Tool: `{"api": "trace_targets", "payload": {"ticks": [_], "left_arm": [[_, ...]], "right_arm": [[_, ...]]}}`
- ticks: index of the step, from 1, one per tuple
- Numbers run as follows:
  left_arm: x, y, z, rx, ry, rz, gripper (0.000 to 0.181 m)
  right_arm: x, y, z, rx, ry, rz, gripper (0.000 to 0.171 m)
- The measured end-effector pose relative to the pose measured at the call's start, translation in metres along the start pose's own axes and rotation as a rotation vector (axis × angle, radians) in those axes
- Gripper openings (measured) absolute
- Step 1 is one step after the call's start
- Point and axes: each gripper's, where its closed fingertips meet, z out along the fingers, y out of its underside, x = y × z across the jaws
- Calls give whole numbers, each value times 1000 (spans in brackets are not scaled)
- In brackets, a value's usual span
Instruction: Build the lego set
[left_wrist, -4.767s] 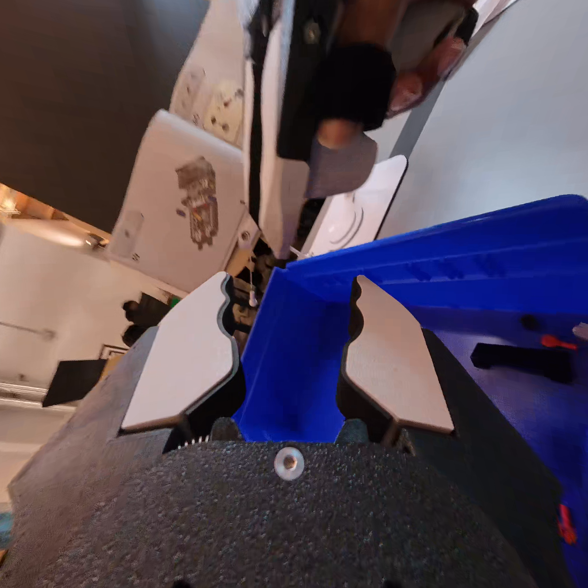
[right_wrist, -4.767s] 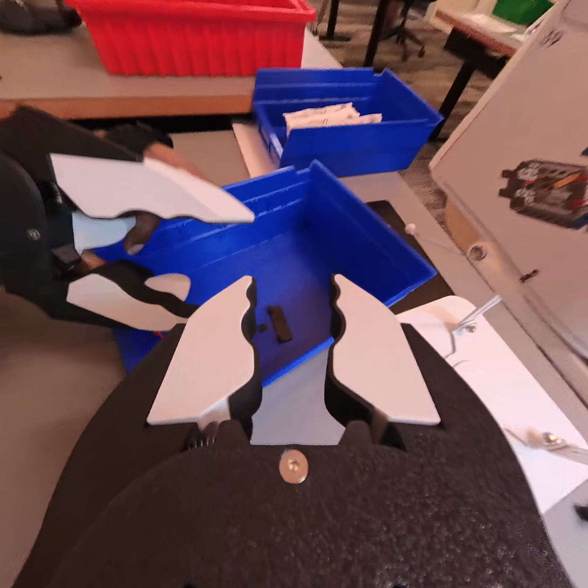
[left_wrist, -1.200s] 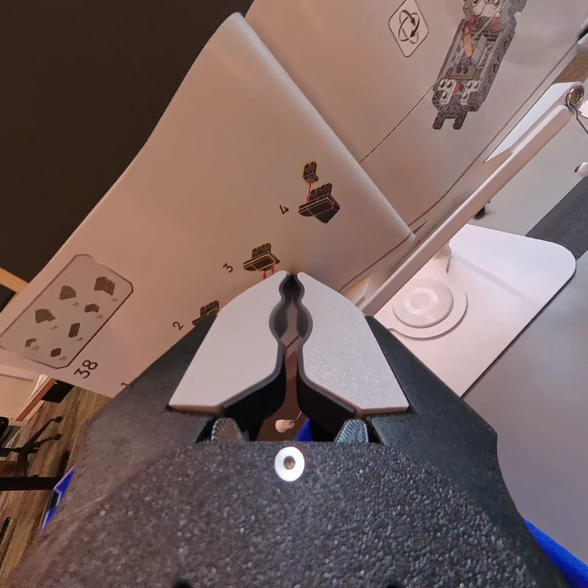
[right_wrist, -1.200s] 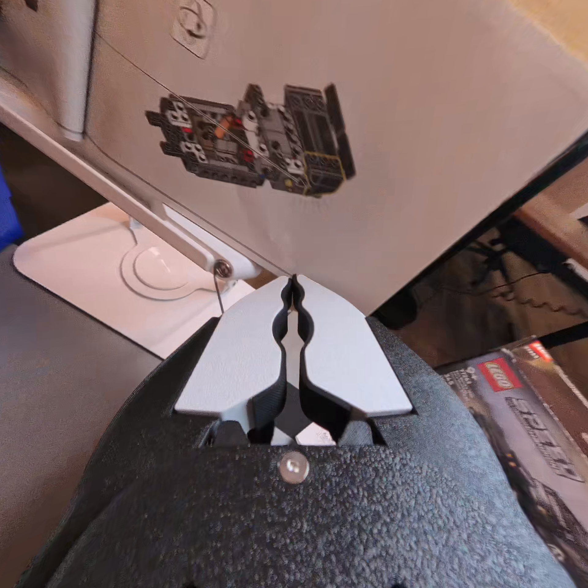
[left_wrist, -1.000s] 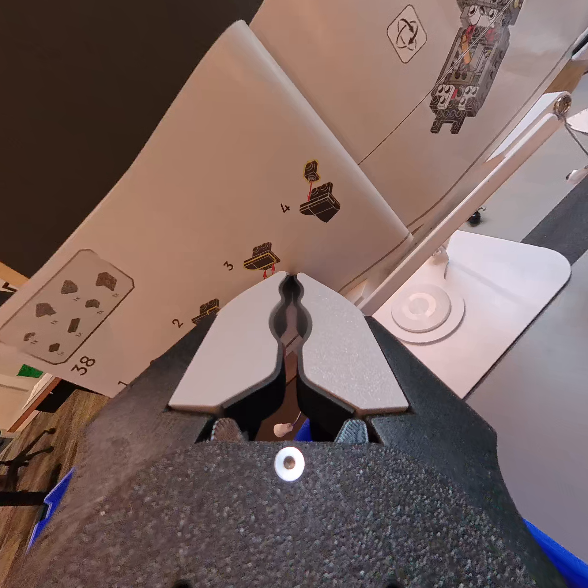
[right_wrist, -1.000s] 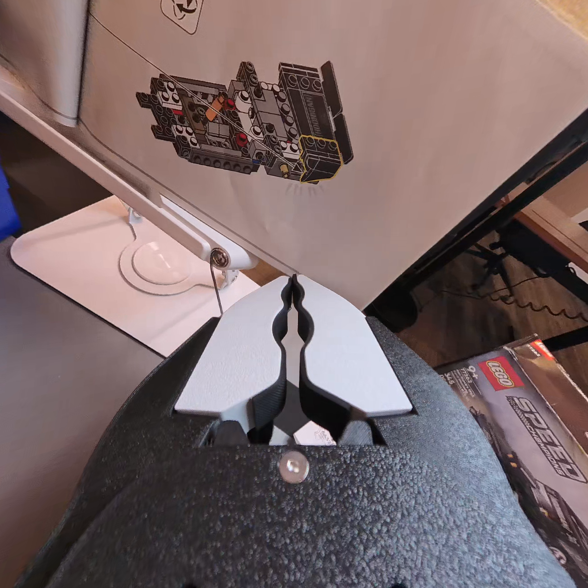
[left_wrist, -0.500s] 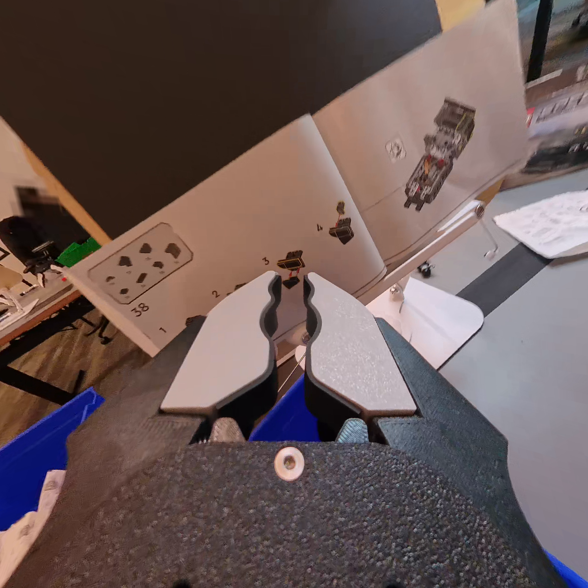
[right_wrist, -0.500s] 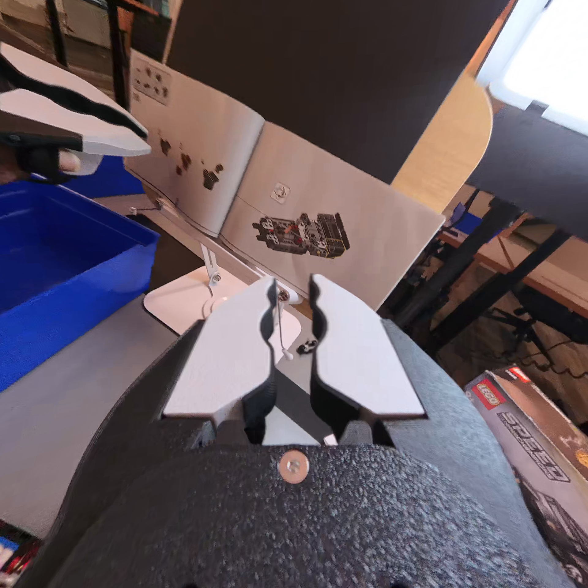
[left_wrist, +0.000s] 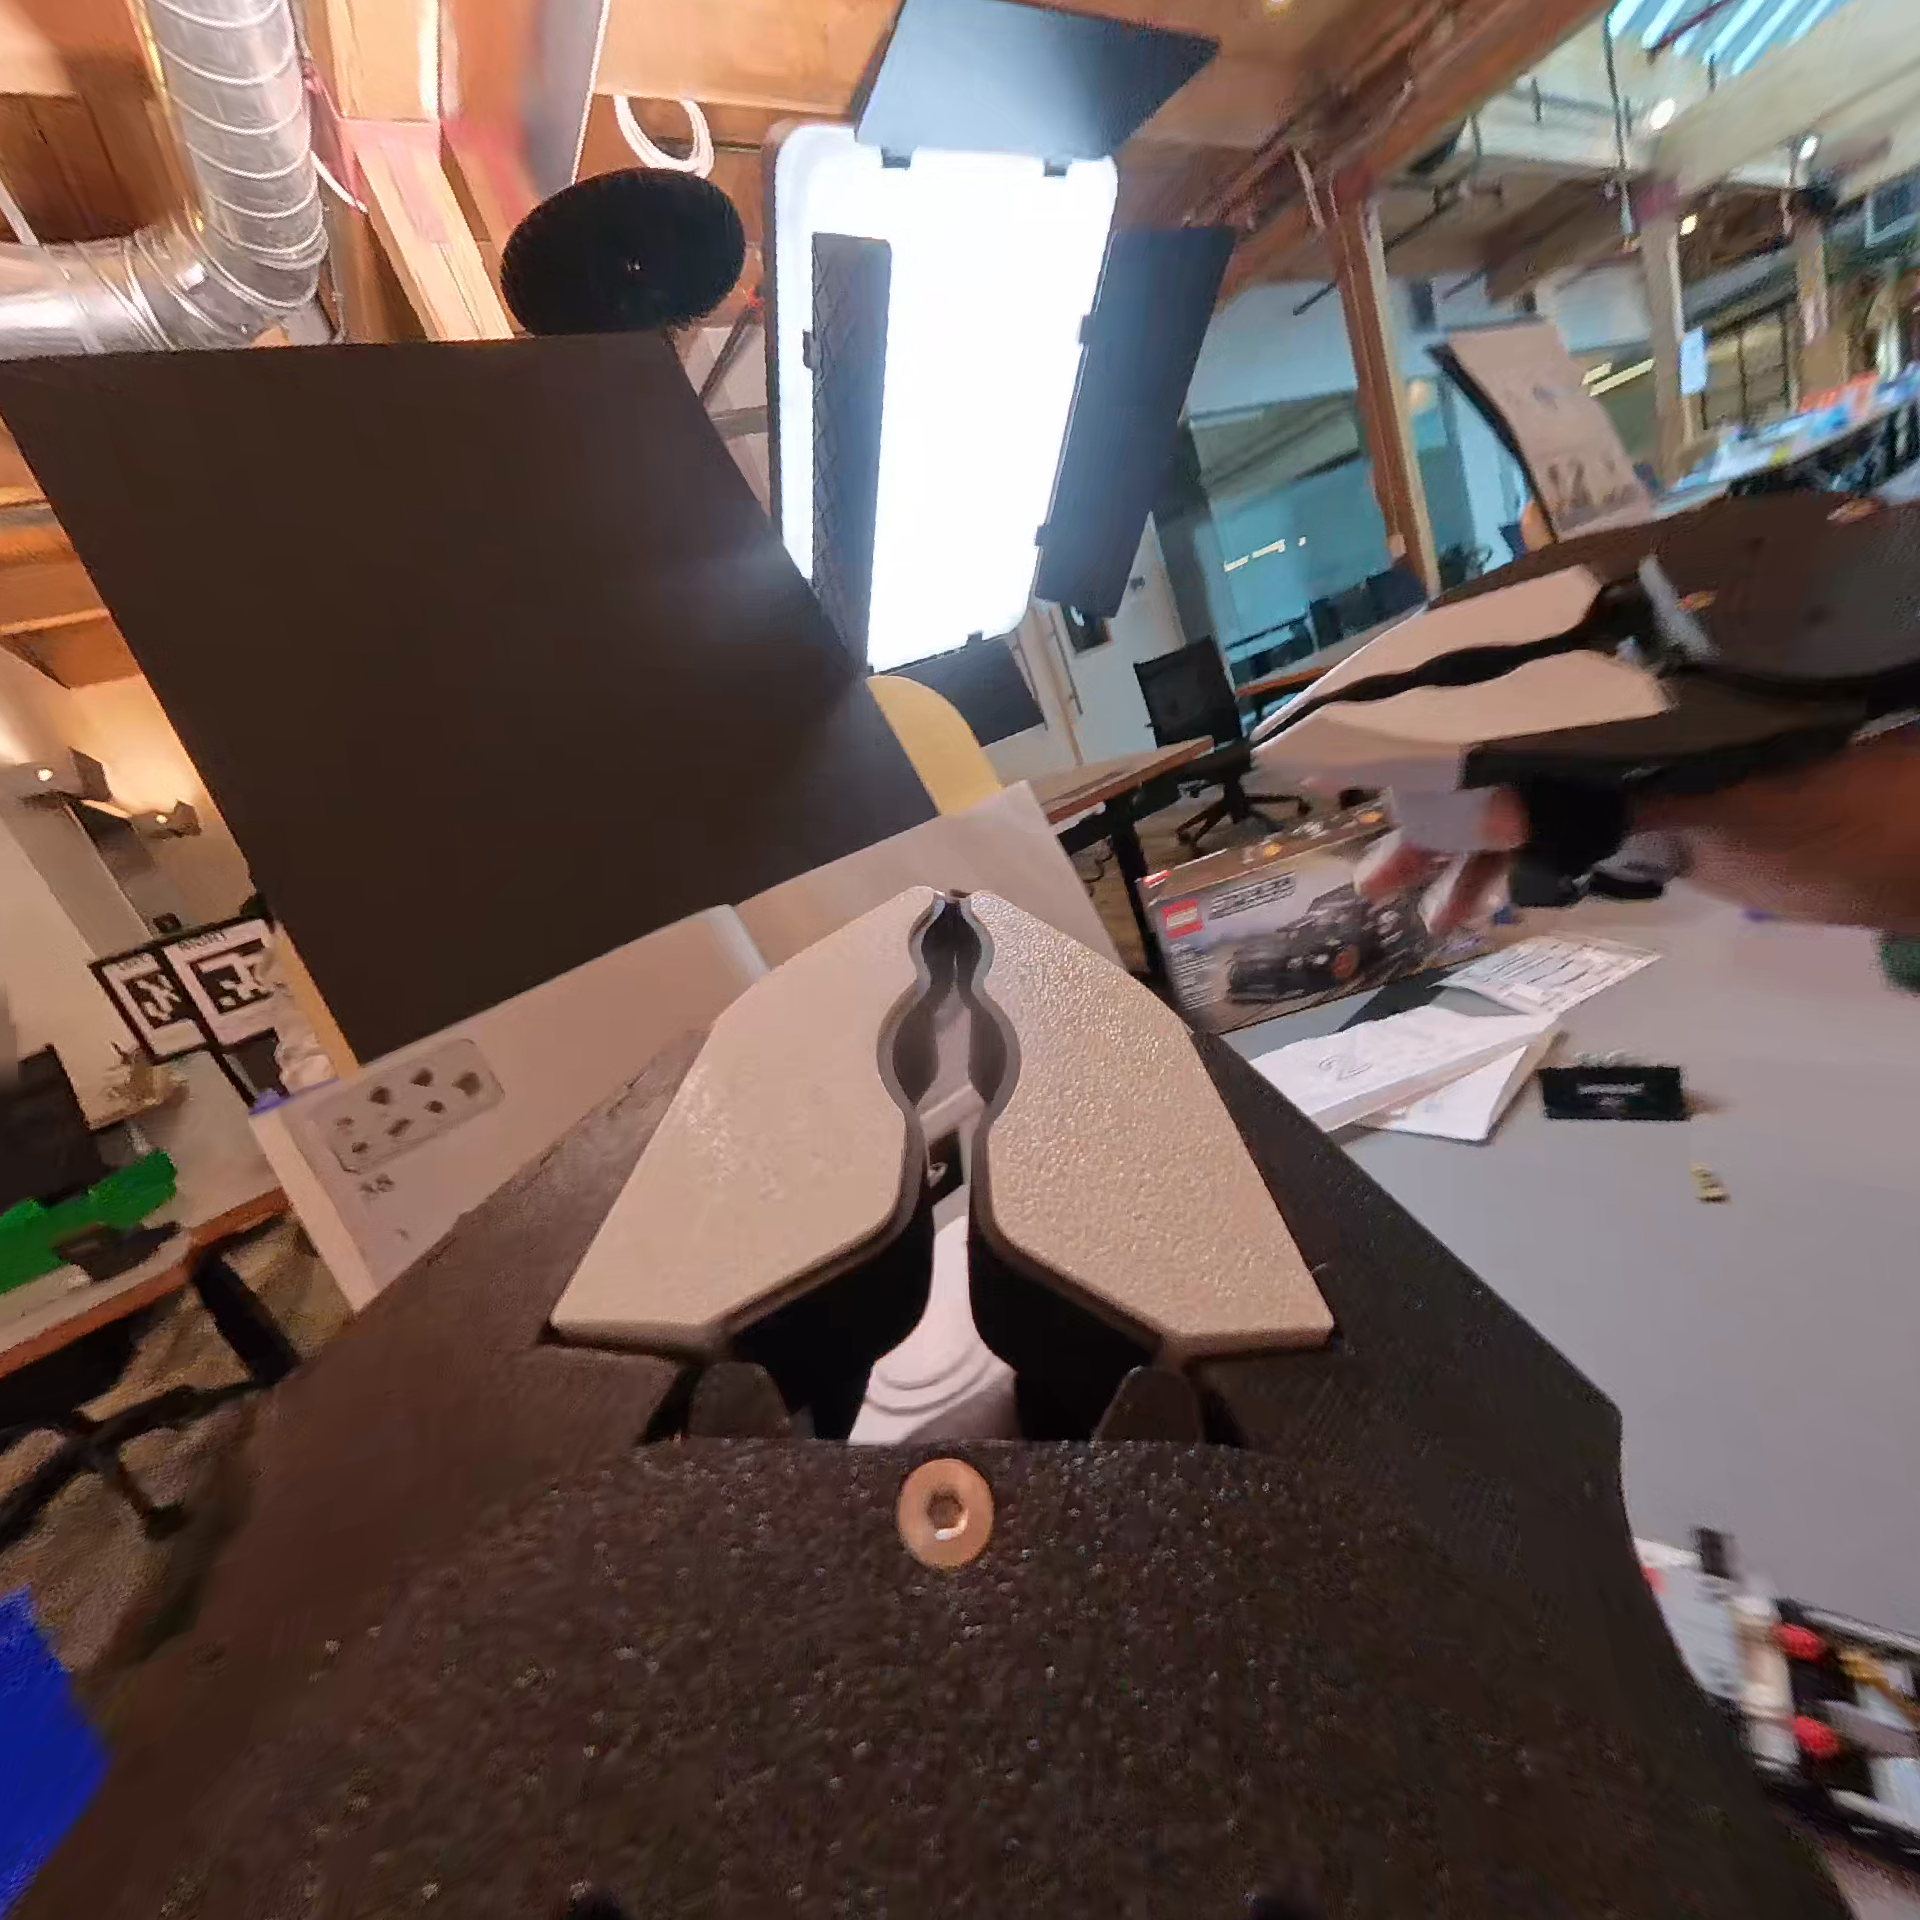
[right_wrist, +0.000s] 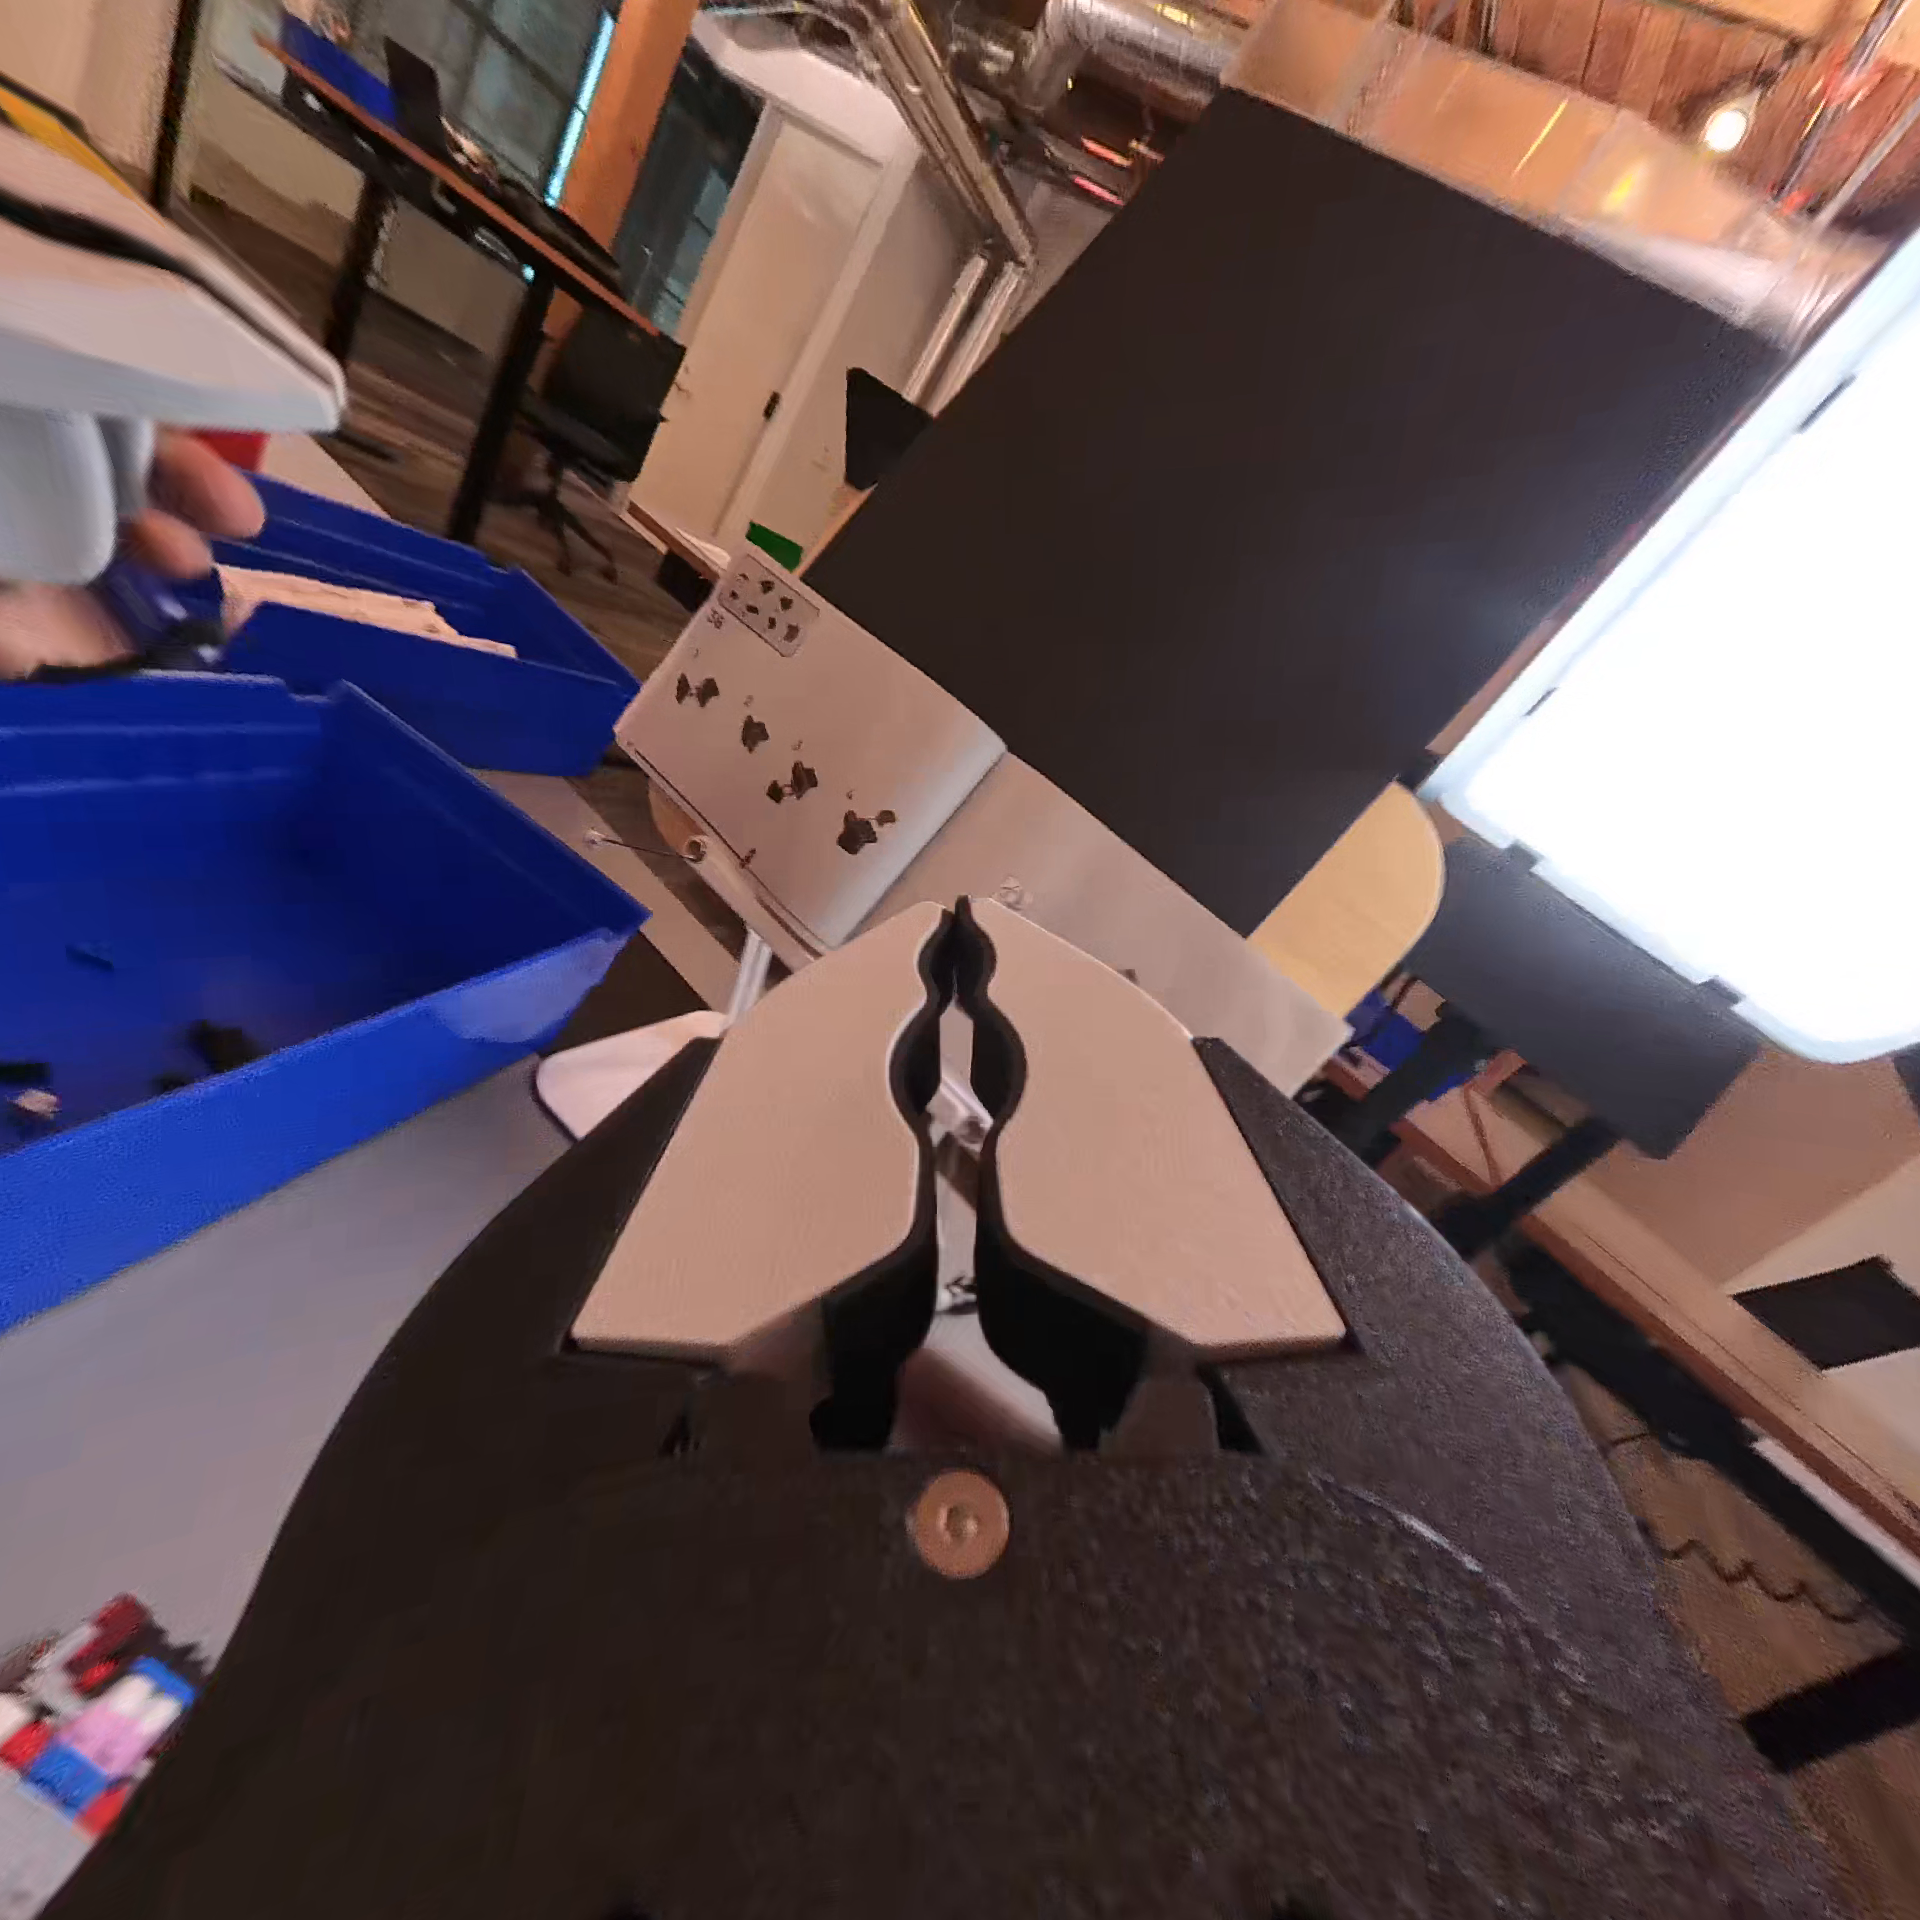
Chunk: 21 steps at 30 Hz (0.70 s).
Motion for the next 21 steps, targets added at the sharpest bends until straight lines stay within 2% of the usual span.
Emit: {"api": "trace_targets", "payload": {"ticks": [4, 7, 13, 14, 15, 19, 21], "left_arm": [[18, -3, -17, 52, -22, -135, 0], [25, 7, -28, 28, -43, -233, 0], [59, 70, -50, -118, -5, -408, 0], [66, 82, -53, -139, 7, -408, 0], [73, 92, -55, -157, 26, -400, 0], [91, 116, -53, -206, 86, -375, 0], [104, 125, -53, -213, 128, -374, 0]], "right_arm": [[-7, -2, 1, -5, 31, 111, 0], [-16, 12, -12, -70, 49, 177, 0], [-76, 71, -51, -219, -76, 399, 0], [-86, 82, -56, -238, -97, 421, 13], [-94, 95, -59, -257, -117, 451, 17], [-117, 137, -64, -288, -162, 569, 22], [-116, 142, -65, -295, -169, 536, 24]]}}
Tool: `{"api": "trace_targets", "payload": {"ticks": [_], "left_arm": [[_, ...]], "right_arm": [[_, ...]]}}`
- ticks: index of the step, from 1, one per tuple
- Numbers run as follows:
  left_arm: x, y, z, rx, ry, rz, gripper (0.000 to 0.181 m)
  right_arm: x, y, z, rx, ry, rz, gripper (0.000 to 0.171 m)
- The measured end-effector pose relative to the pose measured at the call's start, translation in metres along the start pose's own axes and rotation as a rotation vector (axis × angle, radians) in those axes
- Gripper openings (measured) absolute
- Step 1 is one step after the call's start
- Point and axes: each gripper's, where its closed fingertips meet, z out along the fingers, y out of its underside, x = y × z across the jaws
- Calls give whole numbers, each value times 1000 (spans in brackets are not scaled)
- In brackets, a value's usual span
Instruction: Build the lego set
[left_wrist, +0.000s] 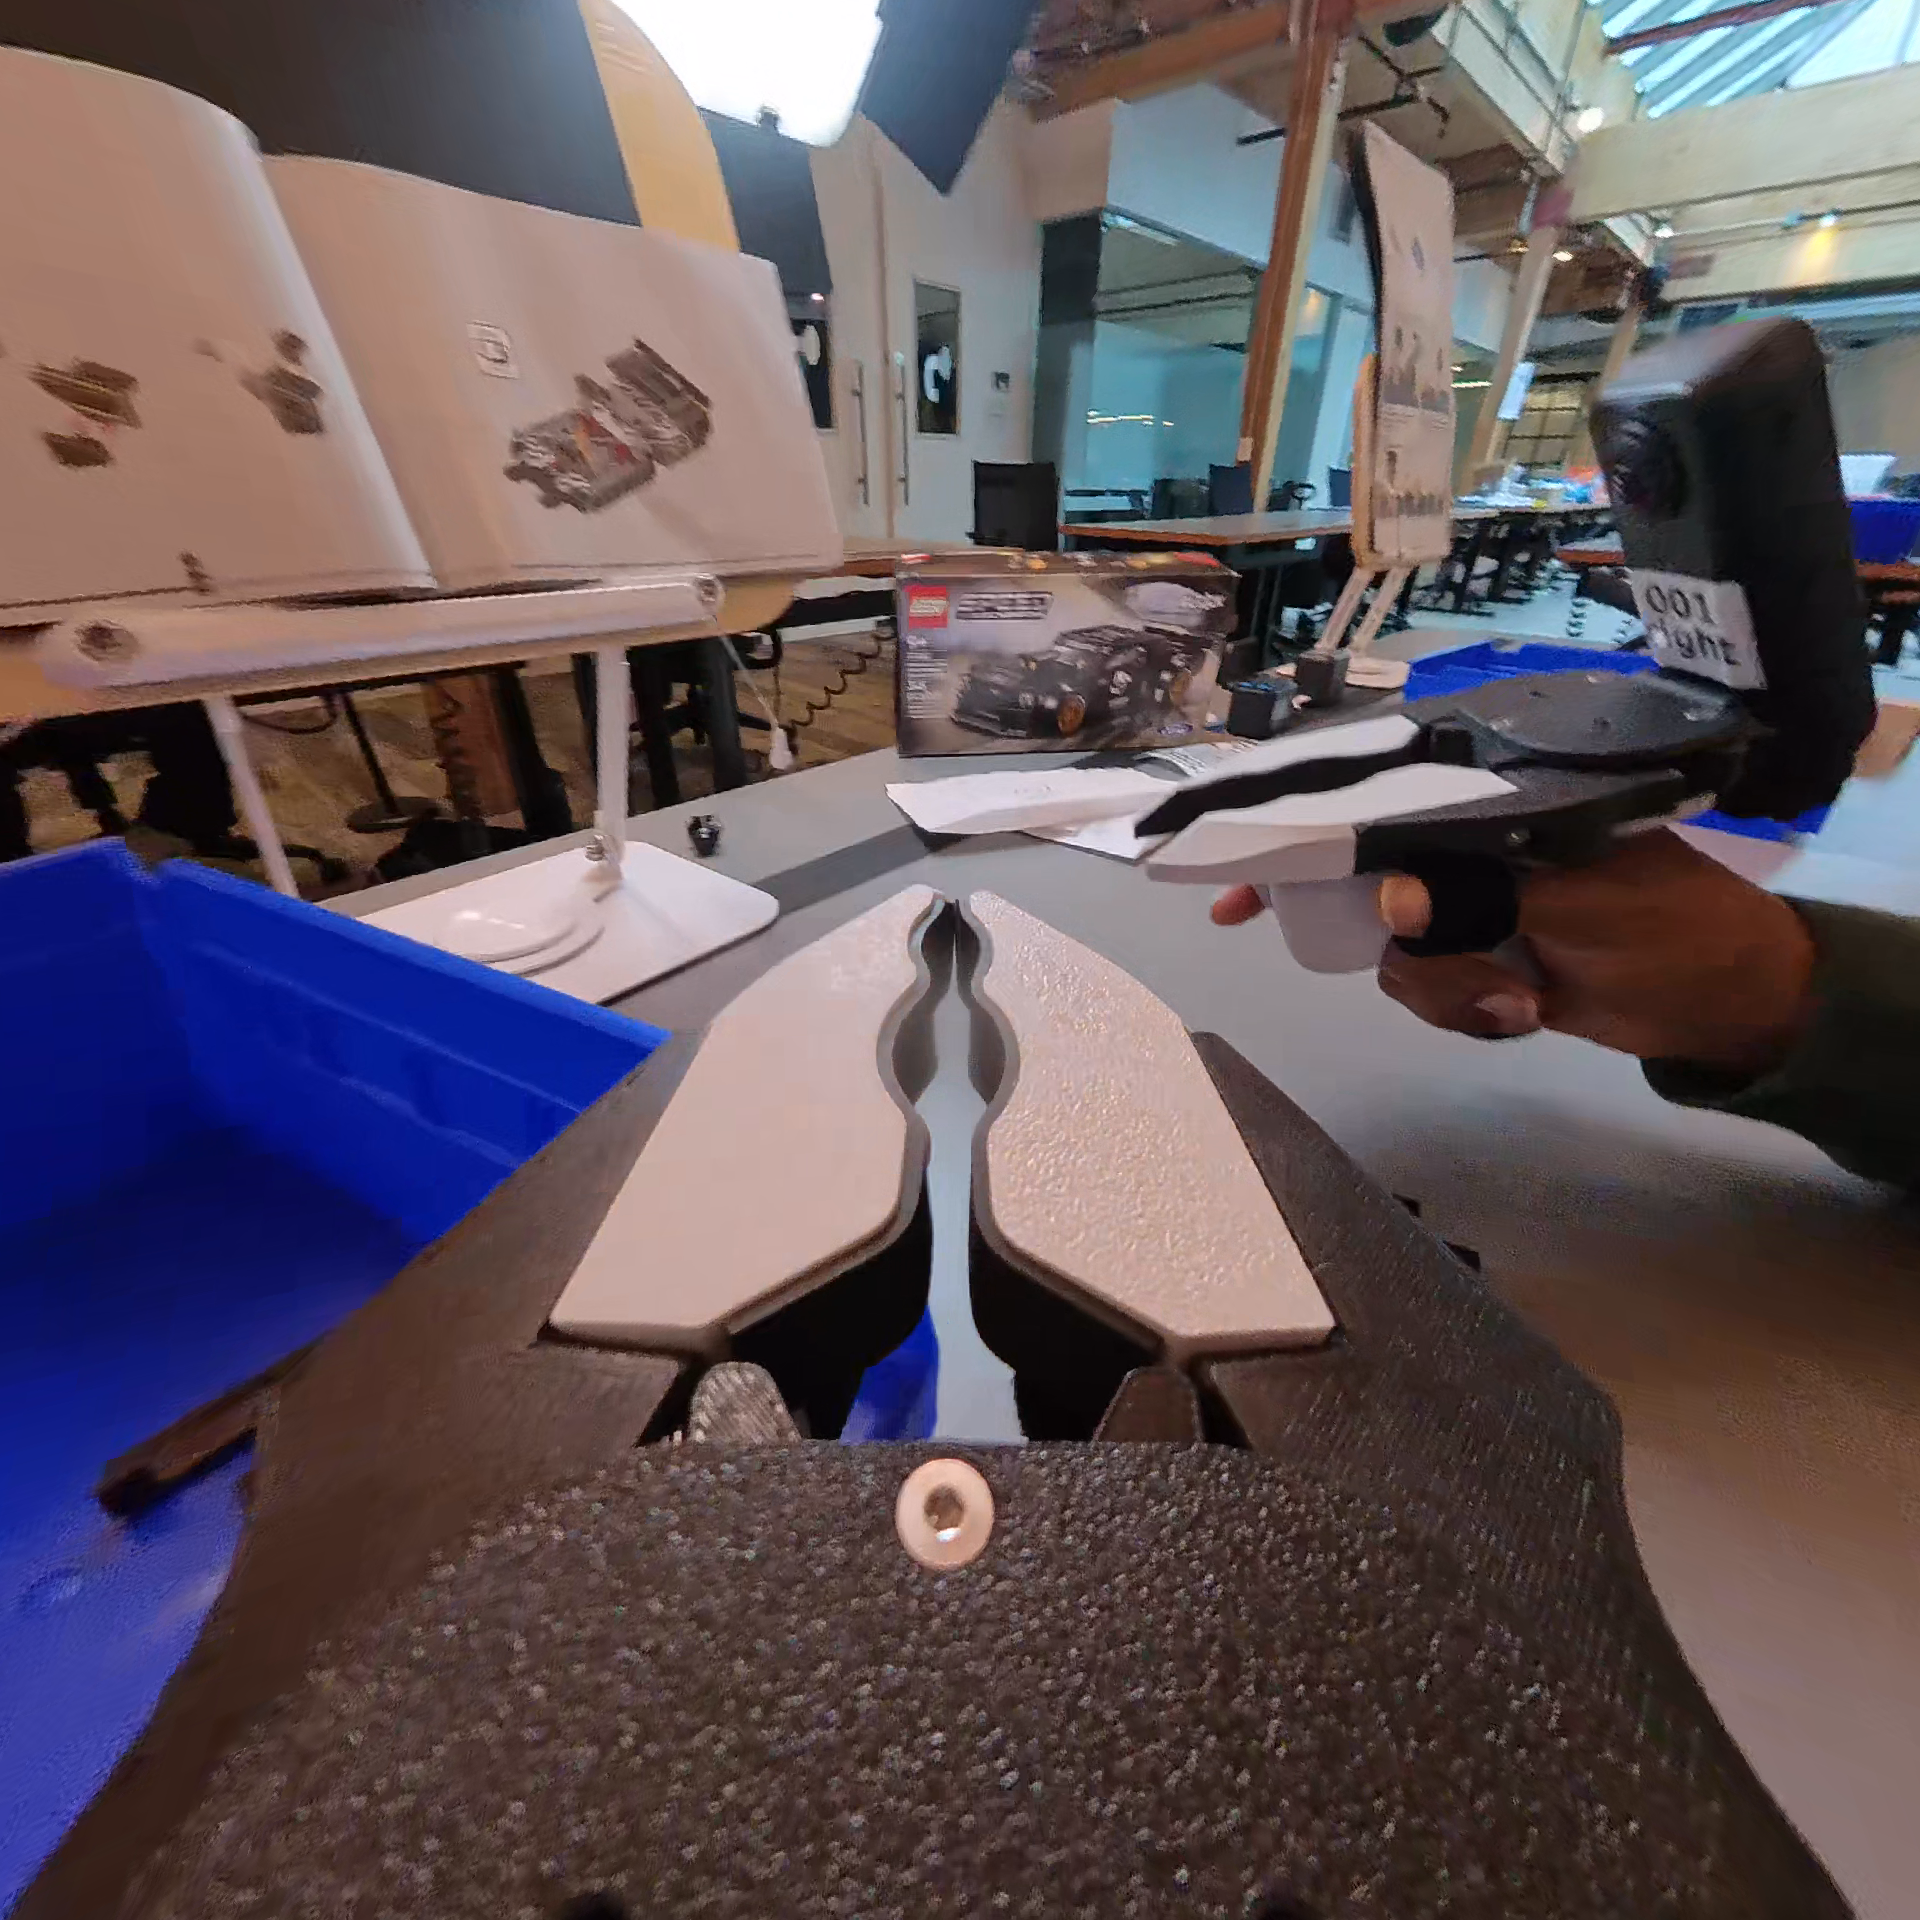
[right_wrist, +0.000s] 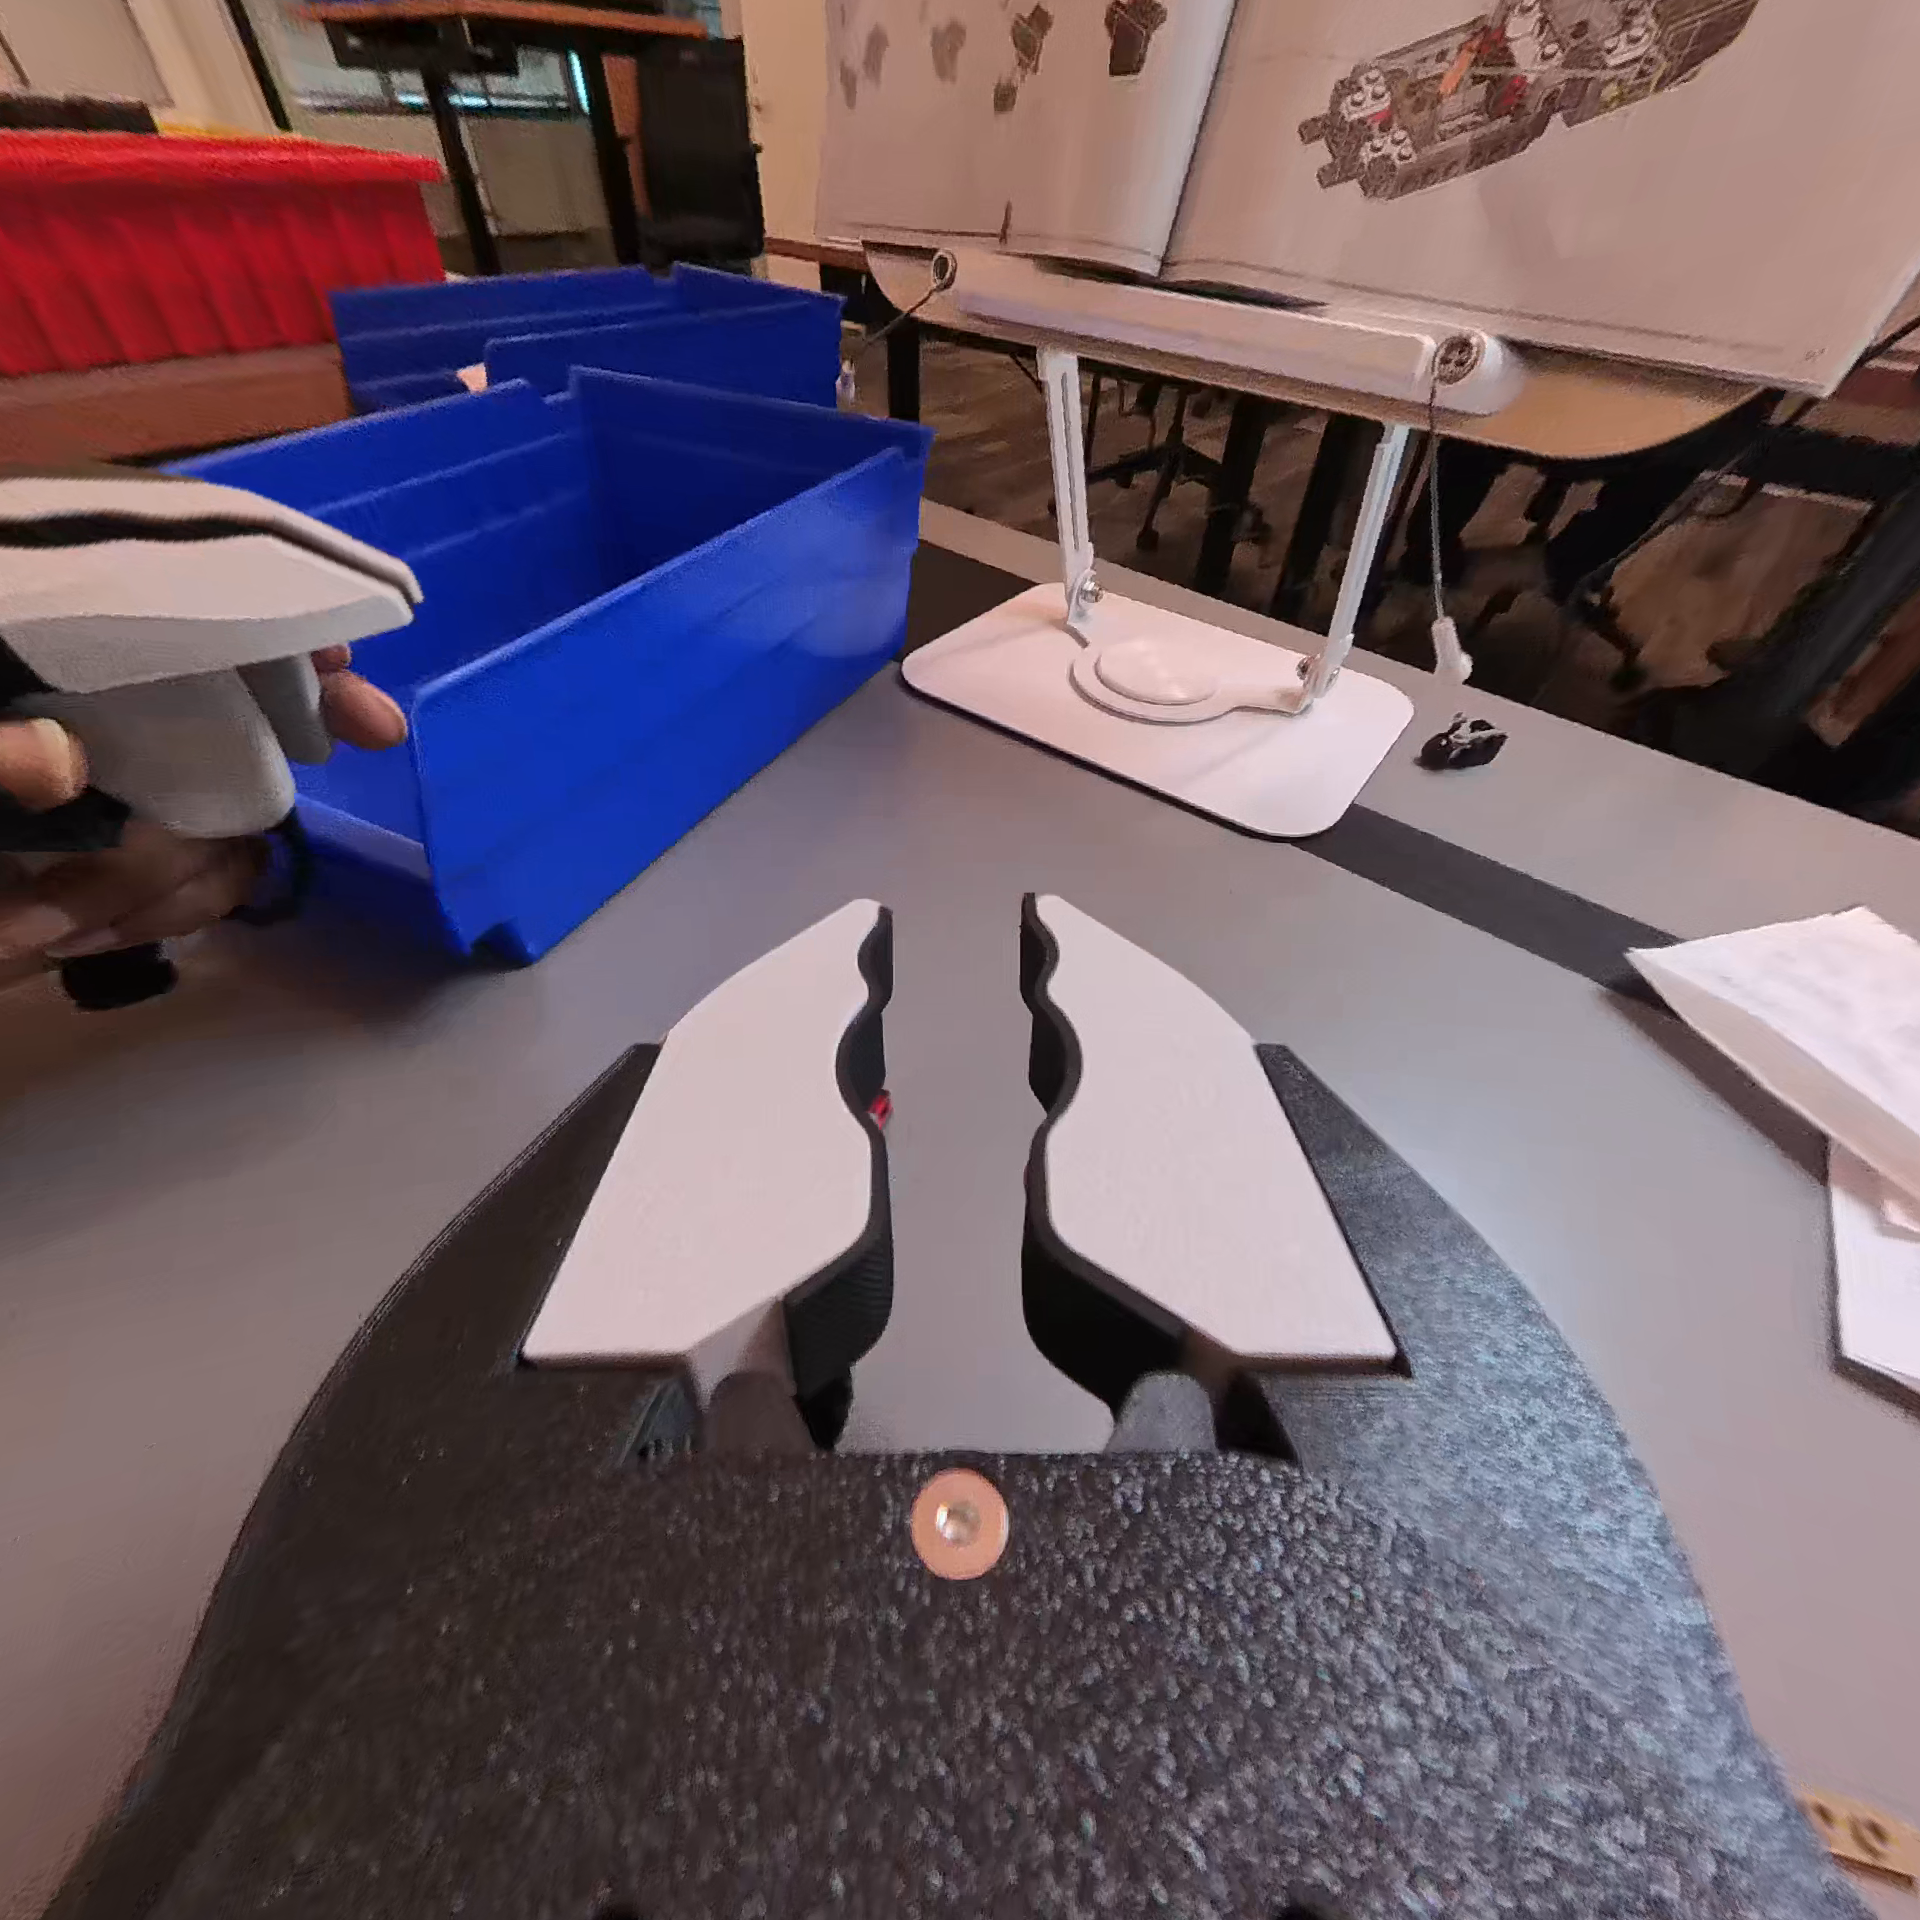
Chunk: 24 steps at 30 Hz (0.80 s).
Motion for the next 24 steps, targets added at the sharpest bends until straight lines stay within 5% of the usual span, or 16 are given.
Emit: {"api": "trace_targets", "payload": {"ticks": [7, 16, 21, 24], "left_arm": [[26, 15, 3, -70, 133, 101, 0], [85, 84, -8, -442, 517, 74, 14], [99, 103, -14, -534, 562, 168, 22], [106, 96, -17, -505, 600, 158, 21]], "right_arm": [[17, 10, -10, -74, -38, 32, 24], [-19, 58, -16, -349, -360, 120, 26], [-37, 74, -3, -409, -352, 26, 31], [-35, 81, 0, -445, -321, -15, 18]]}}
